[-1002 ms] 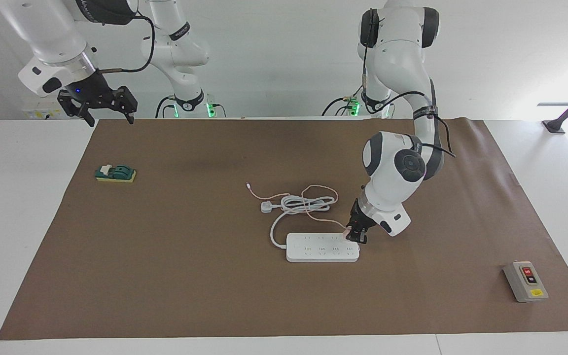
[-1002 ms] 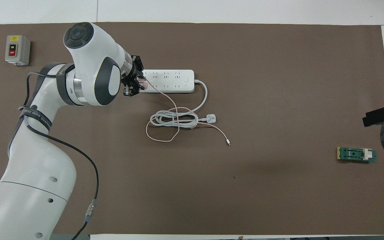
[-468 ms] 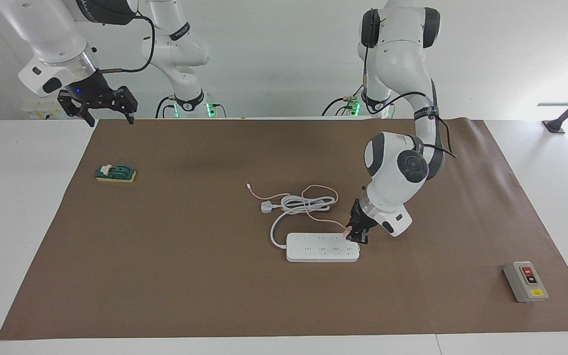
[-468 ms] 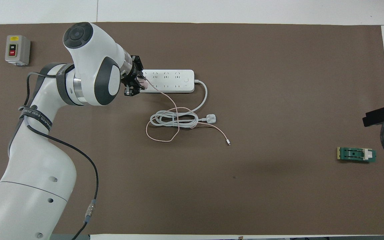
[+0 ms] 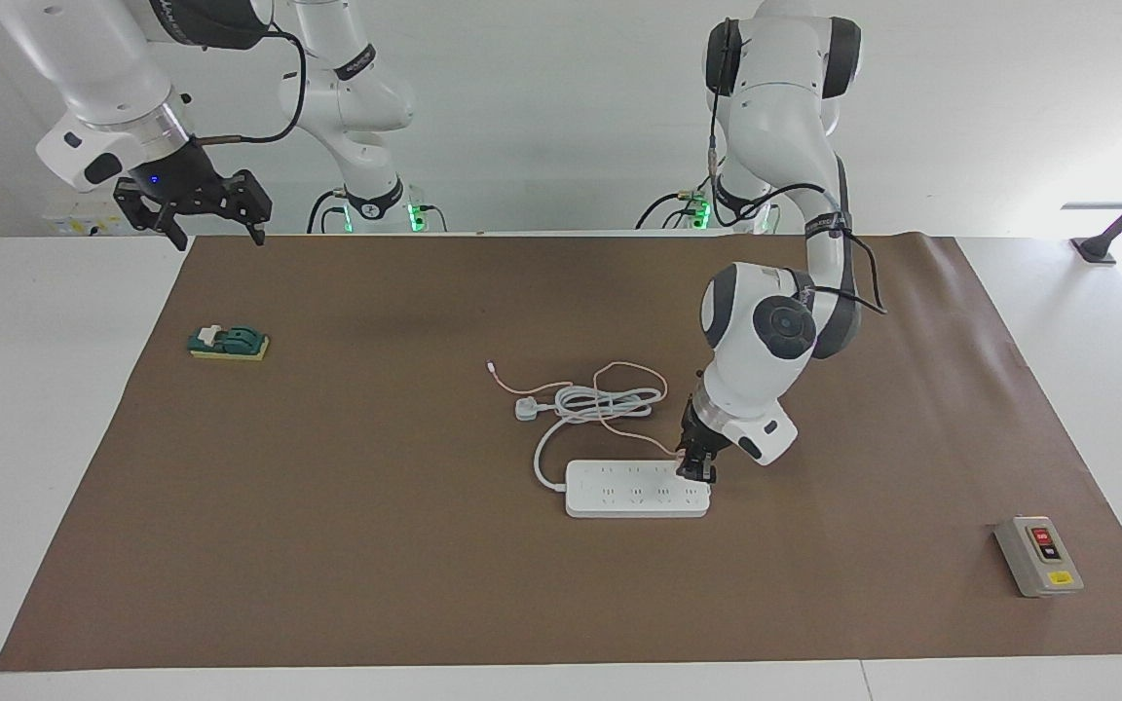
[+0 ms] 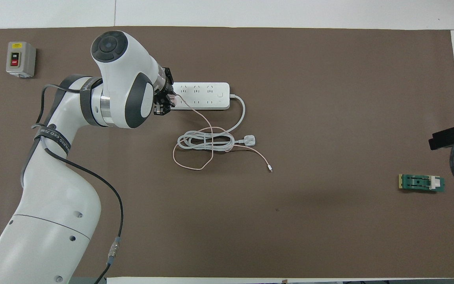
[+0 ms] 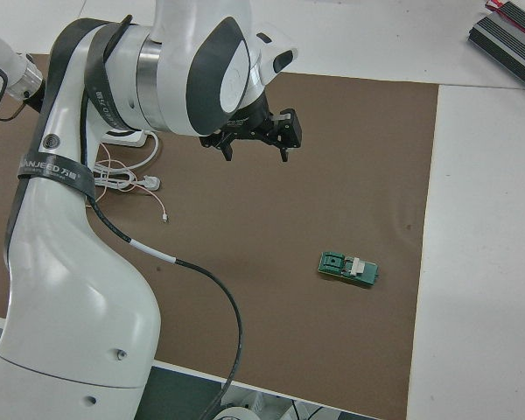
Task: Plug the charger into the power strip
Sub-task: 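Push the charger into the end socket with the left gripper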
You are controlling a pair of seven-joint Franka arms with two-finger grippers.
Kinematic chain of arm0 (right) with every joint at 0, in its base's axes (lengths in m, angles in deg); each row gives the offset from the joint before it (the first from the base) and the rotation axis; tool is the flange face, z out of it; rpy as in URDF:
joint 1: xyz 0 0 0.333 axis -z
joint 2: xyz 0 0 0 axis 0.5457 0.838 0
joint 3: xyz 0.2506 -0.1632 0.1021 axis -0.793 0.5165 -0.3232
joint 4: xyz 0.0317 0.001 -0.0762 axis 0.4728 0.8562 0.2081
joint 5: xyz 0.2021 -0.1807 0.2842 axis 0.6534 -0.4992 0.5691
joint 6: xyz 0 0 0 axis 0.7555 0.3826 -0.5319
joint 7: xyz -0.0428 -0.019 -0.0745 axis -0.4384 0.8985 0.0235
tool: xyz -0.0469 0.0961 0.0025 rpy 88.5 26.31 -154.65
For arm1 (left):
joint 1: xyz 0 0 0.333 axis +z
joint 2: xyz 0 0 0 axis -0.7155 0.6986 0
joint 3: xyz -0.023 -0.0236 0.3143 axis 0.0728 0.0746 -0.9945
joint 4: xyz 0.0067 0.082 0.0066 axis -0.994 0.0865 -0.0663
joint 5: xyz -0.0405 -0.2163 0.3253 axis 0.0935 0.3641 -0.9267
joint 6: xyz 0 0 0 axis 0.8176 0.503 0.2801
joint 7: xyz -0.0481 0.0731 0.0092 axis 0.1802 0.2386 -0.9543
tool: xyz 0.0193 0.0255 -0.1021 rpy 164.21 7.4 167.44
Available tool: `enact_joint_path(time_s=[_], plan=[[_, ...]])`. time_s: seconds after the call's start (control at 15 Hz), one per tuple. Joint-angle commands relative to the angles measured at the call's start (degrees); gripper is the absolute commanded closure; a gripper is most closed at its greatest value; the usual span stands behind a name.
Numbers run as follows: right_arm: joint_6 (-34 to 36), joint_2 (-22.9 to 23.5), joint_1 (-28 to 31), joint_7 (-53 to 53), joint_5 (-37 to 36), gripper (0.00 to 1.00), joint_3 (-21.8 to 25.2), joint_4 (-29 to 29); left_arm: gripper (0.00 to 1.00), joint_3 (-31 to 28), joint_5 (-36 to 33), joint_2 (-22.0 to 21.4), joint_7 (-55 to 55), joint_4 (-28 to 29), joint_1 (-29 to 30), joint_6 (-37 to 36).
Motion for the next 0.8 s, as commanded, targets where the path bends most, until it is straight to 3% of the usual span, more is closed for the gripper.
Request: enact_joint_path(time_s=[0.0, 0.6, 0.67, 0.74], plan=[[0.8, -0.9, 0.0, -1.1, -0.9, 0.0, 0.0, 0.5, 1.0, -0.8, -0.8, 3.3, -0.6, 0.3, -1.1, 3.2], [0.8, -0.9, 0.0, -1.1, -0.9, 0.0, 0.0, 0.5, 1.0, -0.8, -1.8, 3.3, 0.7, 0.4, -0.7, 3.1], [0.8, -0.9, 0.0, -1.1, -0.9, 0.0, 0.0, 0.5, 0.85, -0.9, -1.9, 3.1, 0.7, 0.3, -0.6, 3.1], [0.8, -0.9, 0.0, -1.1, -0.9, 0.0, -0.1, 0.5, 0.14, -1.0, -2.2, 2.8, 0.7, 0.2, -0.6, 3.0]])
